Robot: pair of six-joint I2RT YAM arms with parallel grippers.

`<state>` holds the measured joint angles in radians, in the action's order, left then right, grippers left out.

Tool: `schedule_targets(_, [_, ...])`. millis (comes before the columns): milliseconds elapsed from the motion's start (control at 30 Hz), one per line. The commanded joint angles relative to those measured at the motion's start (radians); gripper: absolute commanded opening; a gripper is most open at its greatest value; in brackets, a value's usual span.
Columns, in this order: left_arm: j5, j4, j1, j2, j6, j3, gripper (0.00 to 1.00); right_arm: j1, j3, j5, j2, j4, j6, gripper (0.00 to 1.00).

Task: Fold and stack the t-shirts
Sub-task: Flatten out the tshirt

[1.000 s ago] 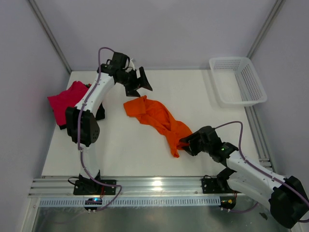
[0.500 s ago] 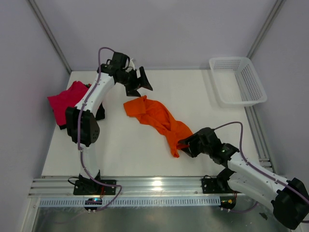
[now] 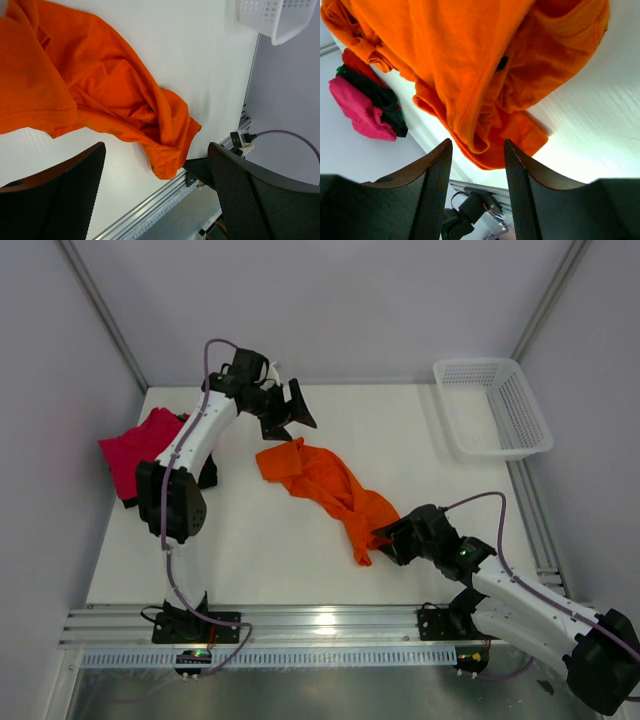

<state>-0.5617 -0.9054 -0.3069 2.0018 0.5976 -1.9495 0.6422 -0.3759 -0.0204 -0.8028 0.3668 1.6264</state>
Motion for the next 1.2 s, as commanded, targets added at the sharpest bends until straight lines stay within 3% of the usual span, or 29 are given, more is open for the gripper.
schedule_targets(0, [-0.01,0.014,0.006,-0.008,-0.016,0.0,0.85,0.008,0.015,-0.03,-0.033,-0.058,0.015,0.5])
schedule_targets(533, [0.003,-0.003,0.006,-0.001,-0.039,0.003,0.85,0.007,-0.103,-0.076,-0.239,-0.198,-0.071,0.49])
schedule_targets(600, [0.005,-0.006,0.006,-0.005,-0.041,0.007,0.85,0.007,-0.104,-0.075,-0.263,-0.229,-0.074,0.44])
schedule_targets(767, [0.009,0.008,0.006,-0.015,-0.044,0.04,0.85,0.007,-0.112,-0.064,-0.291,-0.27,-0.106,0.11])
schedule_targets(867, [0.01,0.008,0.006,-0.017,-0.044,0.044,0.85,0.005,-0.115,-0.076,-0.282,-0.259,-0.128,0.03])
schedule_targets(1033, [0.006,0.011,0.005,-0.018,-0.041,0.04,0.84,-0.051,-0.155,-0.104,-0.24,-0.191,-0.19,0.03])
schedule_targets(1167, [0.009,0.003,0.006,-0.028,-0.045,0.044,0.84,-0.221,-0.231,-0.171,-0.124,-0.08,-0.308,0.03])
